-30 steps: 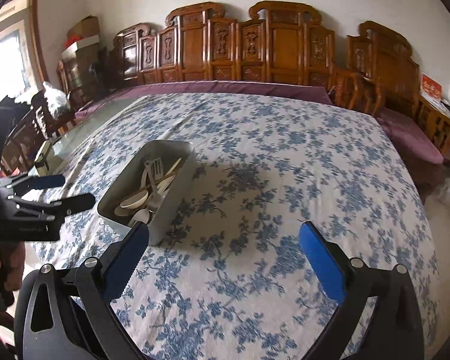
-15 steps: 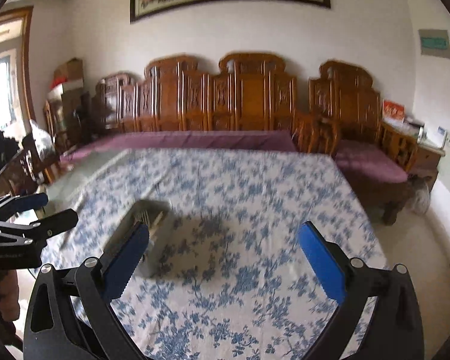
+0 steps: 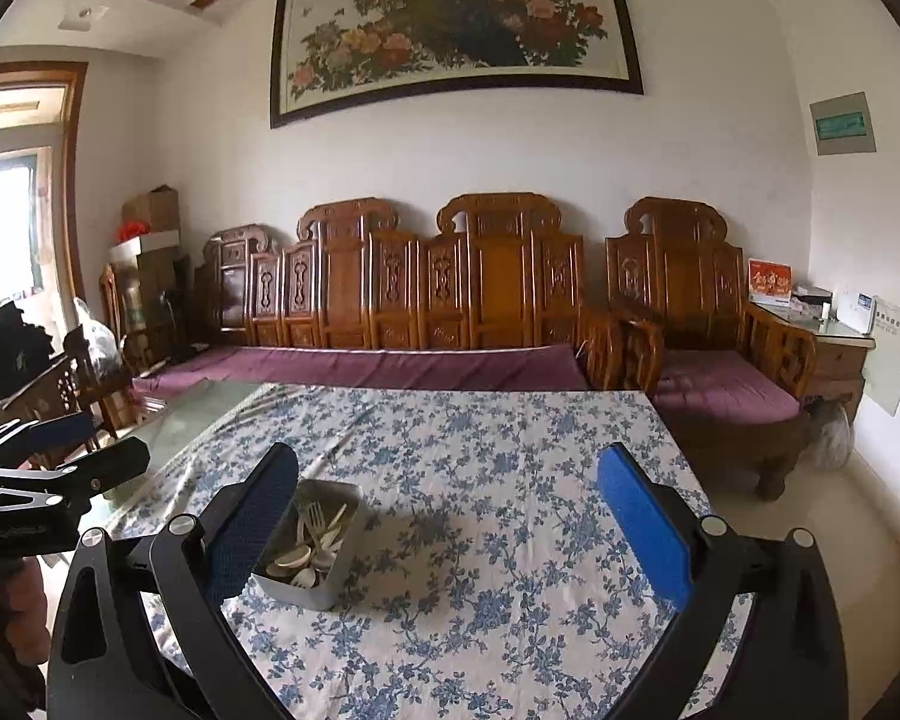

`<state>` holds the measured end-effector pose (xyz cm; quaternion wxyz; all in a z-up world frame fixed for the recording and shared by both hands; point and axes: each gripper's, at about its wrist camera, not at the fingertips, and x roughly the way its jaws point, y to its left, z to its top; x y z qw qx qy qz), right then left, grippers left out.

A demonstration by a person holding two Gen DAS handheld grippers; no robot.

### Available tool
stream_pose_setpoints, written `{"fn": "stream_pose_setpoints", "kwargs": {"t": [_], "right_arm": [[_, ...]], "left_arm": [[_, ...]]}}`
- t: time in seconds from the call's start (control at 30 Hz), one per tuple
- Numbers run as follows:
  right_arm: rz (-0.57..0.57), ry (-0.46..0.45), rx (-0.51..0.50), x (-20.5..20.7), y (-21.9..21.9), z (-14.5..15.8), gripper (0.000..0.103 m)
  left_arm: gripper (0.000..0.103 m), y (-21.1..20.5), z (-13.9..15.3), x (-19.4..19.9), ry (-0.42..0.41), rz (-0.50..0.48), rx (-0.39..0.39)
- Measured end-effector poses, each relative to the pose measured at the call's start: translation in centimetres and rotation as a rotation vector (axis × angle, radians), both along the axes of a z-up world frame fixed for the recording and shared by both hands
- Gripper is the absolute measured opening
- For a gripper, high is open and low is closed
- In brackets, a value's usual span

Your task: Organize utensils

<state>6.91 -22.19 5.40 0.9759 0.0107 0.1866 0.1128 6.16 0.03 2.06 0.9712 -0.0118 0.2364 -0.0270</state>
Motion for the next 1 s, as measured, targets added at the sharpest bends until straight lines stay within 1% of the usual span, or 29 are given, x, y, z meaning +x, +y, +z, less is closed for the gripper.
{"fn": "stream_pose_setpoints", "kwargs": {"t": [0.27,0.37,1.0], "right_arm": [[-0.004,-0.017,-0.004,-0.66,0.15,0.54,0.101],[-0.004,-0.015,-0.003,-0.69,0.23,0.52,0.101],[-0.004,-0.006,-0.006,-0.39,0.39,-0.22,0.101]], "left_arm": [[0.096,0.88,0.51,-0.57,-0.015,0.020,-0.010],[0.096,0.92,0.53,-0.65,-0.020,0.025,0.001],[0.096,0.56,0.24,-0.82,-0.015,0.017,0.011]]}}
